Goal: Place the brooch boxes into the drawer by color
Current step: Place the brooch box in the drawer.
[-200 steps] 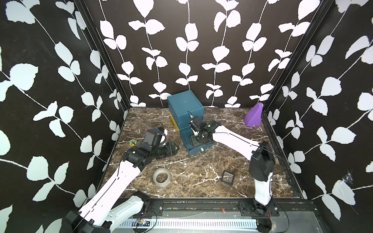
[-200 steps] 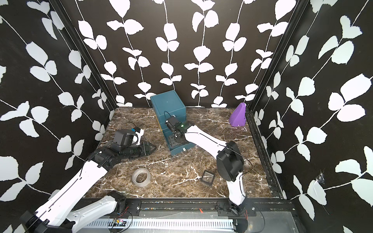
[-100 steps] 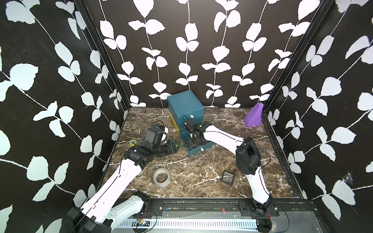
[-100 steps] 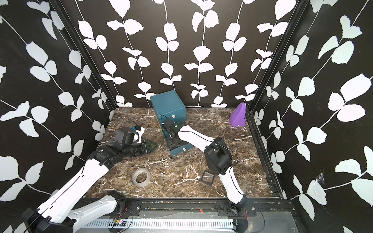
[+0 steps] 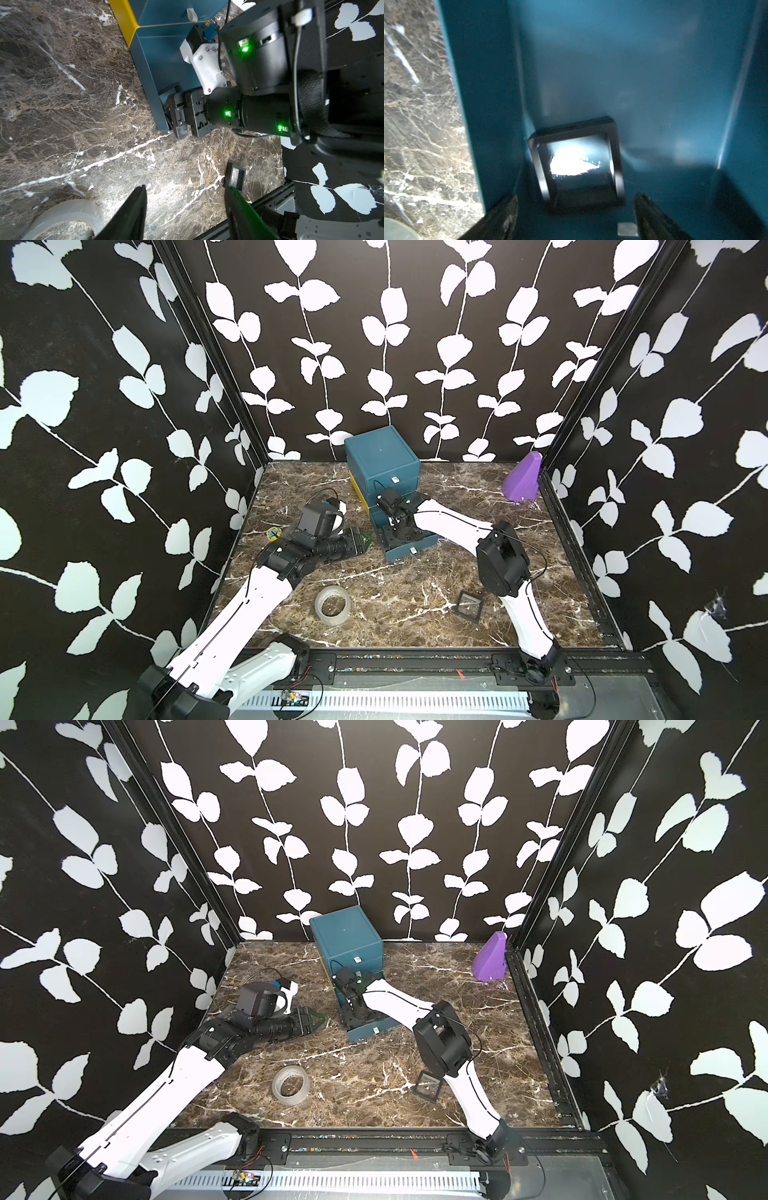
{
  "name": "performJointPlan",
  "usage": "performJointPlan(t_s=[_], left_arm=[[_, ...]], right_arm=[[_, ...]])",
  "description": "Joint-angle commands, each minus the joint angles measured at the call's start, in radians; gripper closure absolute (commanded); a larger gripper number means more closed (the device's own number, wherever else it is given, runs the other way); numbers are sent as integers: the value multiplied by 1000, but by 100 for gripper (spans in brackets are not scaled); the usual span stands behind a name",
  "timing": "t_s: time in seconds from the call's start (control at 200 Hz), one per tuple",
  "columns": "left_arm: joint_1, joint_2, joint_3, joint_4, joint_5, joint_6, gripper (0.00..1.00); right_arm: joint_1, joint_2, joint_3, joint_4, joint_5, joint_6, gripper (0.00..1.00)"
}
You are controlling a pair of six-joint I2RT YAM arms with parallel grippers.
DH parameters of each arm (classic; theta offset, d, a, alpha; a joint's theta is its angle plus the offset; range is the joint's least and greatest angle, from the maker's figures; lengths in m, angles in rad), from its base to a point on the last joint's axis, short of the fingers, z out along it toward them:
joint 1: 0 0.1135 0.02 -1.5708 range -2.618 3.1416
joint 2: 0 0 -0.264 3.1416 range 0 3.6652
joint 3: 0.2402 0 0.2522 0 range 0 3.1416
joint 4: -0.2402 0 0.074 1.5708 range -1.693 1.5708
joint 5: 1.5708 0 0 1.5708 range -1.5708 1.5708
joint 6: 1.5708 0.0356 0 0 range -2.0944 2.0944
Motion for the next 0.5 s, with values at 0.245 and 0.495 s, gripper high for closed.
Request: performJointPlan(t_s=[0.245,0.495], left_arm=[[-4,33,53,-22,45,54,41],[-17,142,83,-32,218,196,42]], right_arm=[[-9,-284,-122,44,136,72,6],[-93,-591,-425,-102,186,332,0]])
